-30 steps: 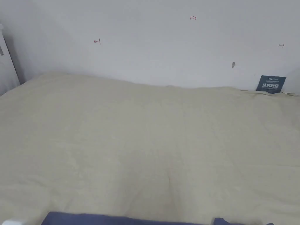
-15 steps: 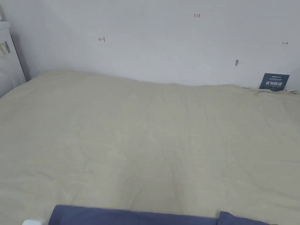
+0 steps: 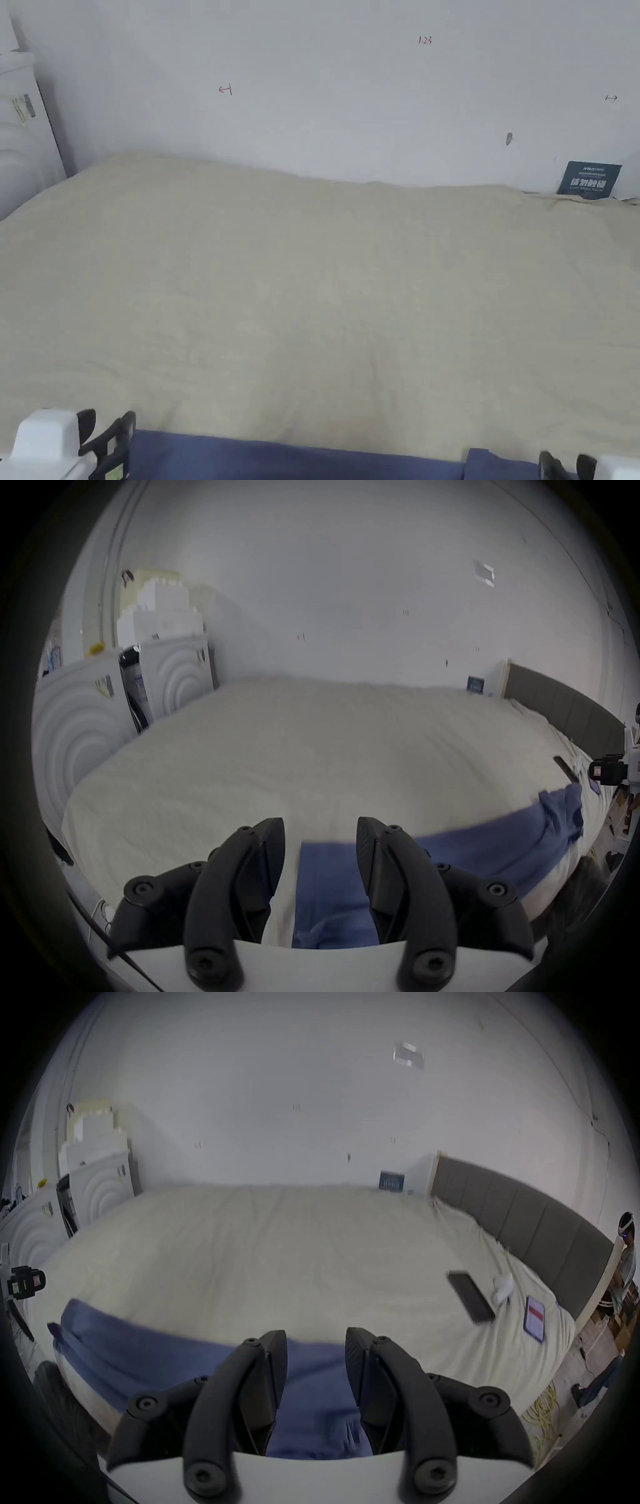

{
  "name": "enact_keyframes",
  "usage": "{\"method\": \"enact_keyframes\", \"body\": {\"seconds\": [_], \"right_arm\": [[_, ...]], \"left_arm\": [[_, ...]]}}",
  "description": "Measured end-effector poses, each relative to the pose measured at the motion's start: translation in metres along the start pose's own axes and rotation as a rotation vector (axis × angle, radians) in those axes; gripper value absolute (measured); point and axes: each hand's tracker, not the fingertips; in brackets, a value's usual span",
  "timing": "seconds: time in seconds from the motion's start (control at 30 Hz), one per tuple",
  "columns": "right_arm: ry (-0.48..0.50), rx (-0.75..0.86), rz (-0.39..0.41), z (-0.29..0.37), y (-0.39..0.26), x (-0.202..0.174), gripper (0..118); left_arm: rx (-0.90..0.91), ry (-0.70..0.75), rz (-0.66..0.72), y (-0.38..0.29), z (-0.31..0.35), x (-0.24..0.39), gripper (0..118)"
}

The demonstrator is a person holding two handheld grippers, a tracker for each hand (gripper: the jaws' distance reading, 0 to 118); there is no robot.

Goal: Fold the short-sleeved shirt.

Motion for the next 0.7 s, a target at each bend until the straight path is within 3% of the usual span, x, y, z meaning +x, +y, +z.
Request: {"method": "enact_keyframes", "body": {"seconds": [0.13,0.2,0.23,0.33,0.37,0.57,0.7], "right_arm": [[0.008,0.099,-0.019,-0.013,0.009,-0.014,36],[0.011,0.113,-0.029,-0.021,0.012,-0.022,16],[0.016,0.131,-0.037,-0.023,0.013,-0.025,5],[0.01,0.174,-0.032,-0.03,0.014,-0.036,1],[0.017,0.189,-0.037,-0.032,0.014,-0.039,1],[0.022,0.208,-0.005,-0.037,0.015,-0.056,0],[0.026,0.199,0.013,-0.041,0.016,-0.061,0]], "left_arm": [[0.067,0.032,-0.011,0.012,-0.005,0.018,47],[0.097,0.023,-0.003,0.013,-0.006,0.024,43],[0.096,0.023,0.0,0.013,-0.009,0.025,34],[0.144,0.033,-0.011,0.009,-0.007,0.034,3],[0.15,0.038,-0.022,0.008,-0.011,0.035,0],[0.155,0.072,-0.035,0.001,-0.008,0.035,0],[0.044,0.057,0.001,0.0,-0.015,0.008,0]]}}
